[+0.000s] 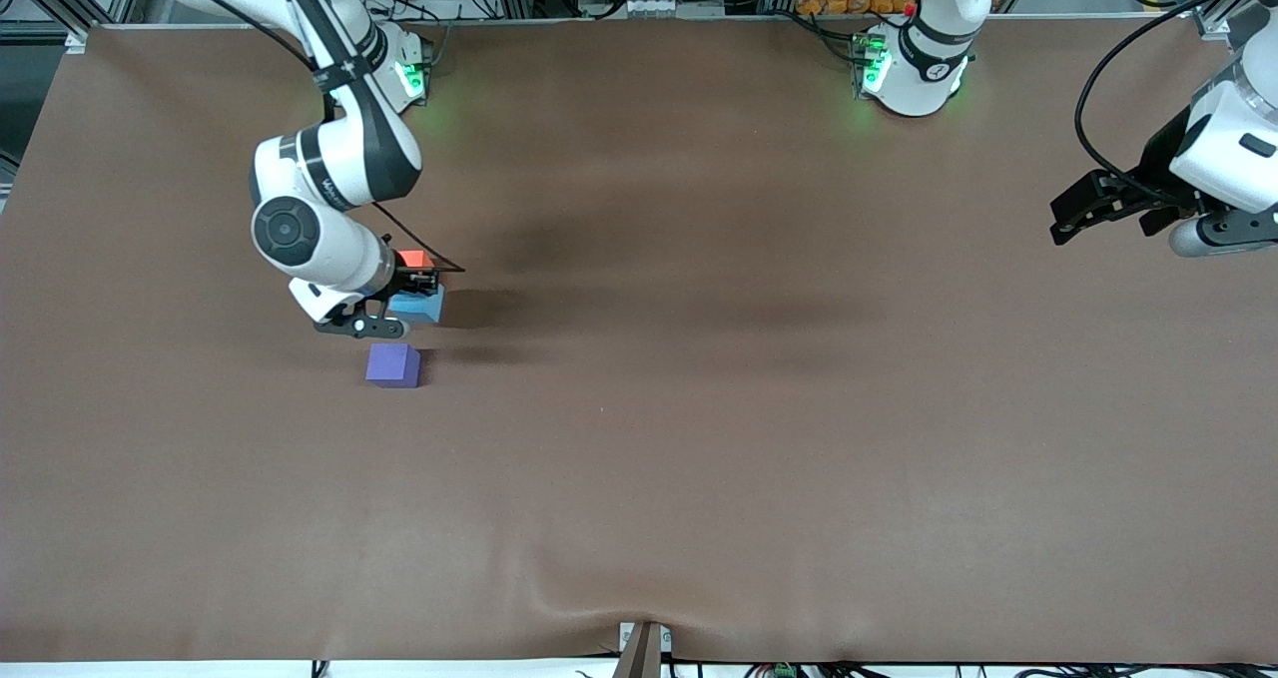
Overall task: Place blue block between orange and purple blocks
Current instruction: 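Carry the blue block with the right gripper toward the orange block, then lower the blue block between the orange and purple blocks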
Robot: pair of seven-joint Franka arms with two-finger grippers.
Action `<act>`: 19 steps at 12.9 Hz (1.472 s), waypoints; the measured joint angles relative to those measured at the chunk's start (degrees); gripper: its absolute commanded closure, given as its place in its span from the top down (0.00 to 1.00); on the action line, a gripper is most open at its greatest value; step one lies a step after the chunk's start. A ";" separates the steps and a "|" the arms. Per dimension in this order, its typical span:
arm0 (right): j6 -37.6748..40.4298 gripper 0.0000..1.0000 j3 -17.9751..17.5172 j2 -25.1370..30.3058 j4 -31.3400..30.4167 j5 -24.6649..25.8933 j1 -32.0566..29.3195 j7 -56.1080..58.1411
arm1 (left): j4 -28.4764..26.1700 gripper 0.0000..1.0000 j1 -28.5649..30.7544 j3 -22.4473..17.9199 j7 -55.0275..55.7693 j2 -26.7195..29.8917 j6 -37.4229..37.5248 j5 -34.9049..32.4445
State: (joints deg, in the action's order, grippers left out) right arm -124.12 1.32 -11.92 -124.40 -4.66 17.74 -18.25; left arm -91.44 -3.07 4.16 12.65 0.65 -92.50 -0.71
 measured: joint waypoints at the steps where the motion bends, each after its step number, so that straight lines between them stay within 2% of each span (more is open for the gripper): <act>1: -0.14 0.00 0.01 0.00 -0.06 0.16 -0.61 0.76 | -0.07 1.00 0.00 0.11 0.00 -0.01 0.00 0.00; 12: -7.74 0.00 0.00 -2.08 -3.26 0.47 -3.81 4.19 | -0.34 1.00 0.21 0.08 0.00 -0.06 0.07 0.00; 19: -9.62 0.00 -0.45 -3.28 -3.87 1.45 -4.76 5.44 | -0.48 1.00 0.24 0.07 0.00 -0.06 0.11 0.00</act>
State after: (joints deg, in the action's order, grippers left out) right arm -133.74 0.87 -15.19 -128.27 -3.21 12.98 -12.80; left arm -91.92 -2.83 4.23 12.65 0.59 -92.39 -0.71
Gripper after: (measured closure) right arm 0.511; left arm 0.000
